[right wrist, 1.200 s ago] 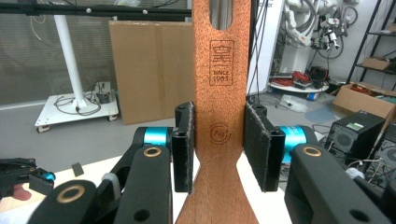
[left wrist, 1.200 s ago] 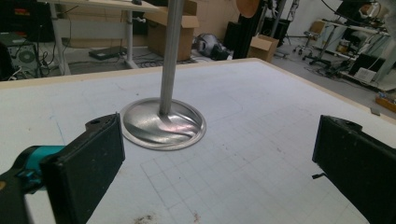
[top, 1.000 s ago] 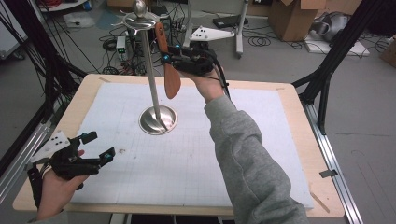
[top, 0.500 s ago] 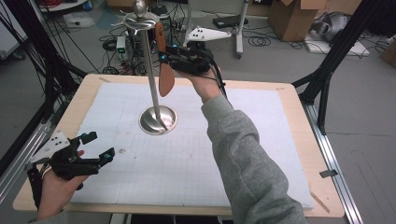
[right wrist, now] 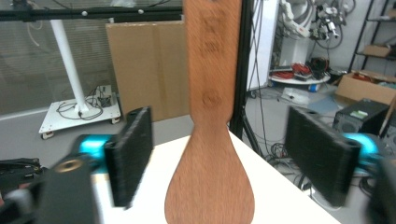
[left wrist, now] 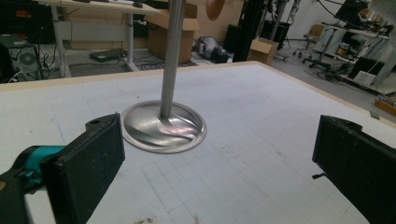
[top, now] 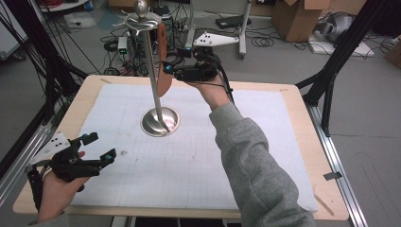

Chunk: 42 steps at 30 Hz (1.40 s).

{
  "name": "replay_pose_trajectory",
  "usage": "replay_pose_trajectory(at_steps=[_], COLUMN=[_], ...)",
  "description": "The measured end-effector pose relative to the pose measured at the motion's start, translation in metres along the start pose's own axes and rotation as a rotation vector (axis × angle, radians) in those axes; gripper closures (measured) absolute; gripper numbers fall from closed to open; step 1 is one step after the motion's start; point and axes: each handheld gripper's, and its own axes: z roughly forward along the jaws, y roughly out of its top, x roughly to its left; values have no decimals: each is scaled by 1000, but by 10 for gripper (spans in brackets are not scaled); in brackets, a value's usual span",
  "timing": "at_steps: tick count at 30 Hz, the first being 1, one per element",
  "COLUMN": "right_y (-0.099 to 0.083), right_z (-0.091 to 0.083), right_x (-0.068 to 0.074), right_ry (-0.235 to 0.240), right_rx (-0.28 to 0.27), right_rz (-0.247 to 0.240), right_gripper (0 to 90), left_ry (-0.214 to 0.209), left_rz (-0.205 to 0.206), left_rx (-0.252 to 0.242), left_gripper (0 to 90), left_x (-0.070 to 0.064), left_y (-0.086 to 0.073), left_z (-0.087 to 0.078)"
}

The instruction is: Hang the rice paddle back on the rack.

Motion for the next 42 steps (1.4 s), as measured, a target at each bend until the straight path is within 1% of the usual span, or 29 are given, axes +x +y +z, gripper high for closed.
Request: replay_pose_trajectory(at_steps=[1, 3, 5, 7, 9, 10, 12, 14, 16, 17, 18, 19, 21, 22, 23, 25, 28, 31, 34, 35, 38, 39, 42], right_y=[-2, -6, -11, -16, -21, -24, -30, -36, -42, -45, -48, -51, -56, -59, -61, -67, -75, -83, -90, -93, -99, -101, -107], right_z=[-2, -6, -11, -16, -22, -25, -31, -36, -42, -45, -48, -51, -58, -62, -66, -74, -86, -95, -103, -106, -113, -116, -123], right_x=[-1, -2, -4, -5, -6, -7, -7, -8, -10, -10, -11, -11, -10, -10, -10, -12, -16, -20, -23, -24, -28, -29, -31], right_ry=[-7, -18, -17, -12, -9, -11, -11, -12, -9, 3, 29, 39, 30, 32, 31, 16, 0, 2, -16, -22, -36, -39, -52], right_rx=[5, 12, 11, 23, 34, 35, 45, 64, 71, 78, 82, 86, 96, 99, 106, 106, 102, 95, 98, 101, 98, 99, 98], right_rz=[7, 22, 25, 32, 27, 16, 9, 7, 4, 9, 12, 6, -17, -20, -13, -20, 3, 33, 33, 41, 48, 57, 64], right_gripper=[143, 115, 114, 114, 114, 114, 114, 114, 114, 115, 118, 122, 122, 122, 122, 122, 122, 122, 121, 121, 121, 121, 121], left_ry=[-1, -3, -6, -9, -11, -11, -22, -26, -37, -38, -40, -45, -48, -50, -53, -59, -67, -68, -64, -63, -60, -58, -58], left_rz=[5, 7, 6, 5, 2, 3, 1, 5, 9, 11, 14, 17, 16, 17, 18, 18, 22, 20, 19, 12, 14, 12, 6], left_rx=[0, -3, -5, -6, -7, -7, -11, -3, 1, 3, 7, 9, 10, 9, 11, 10, 13, 5, -2, -5, -8, -9, -13], left_gripper=[28, 28, 28, 28, 28, 28, 28, 28, 28, 28, 28, 28, 28, 27, 28, 28, 28, 28, 28, 28, 28, 27, 28], left_x=[0, 0, 0, 0, 0, 0, 0, -2, -3, -4, -4, -4, -4, -4, -4, -5, -5, -5, -2, -2, 0, 1, 0], left_y=[1, 2, 2, 3, 3, 3, 3, 3, 4, 4, 4, 5, 5, 6, 6, 7, 8, 9, 10, 11, 11, 11, 11], left_z=[0, 2, 3, 5, 8, 9, 12, 17, 21, 24, 26, 28, 31, 33, 34, 37, 41, 42, 41, 41, 40, 40, 40])
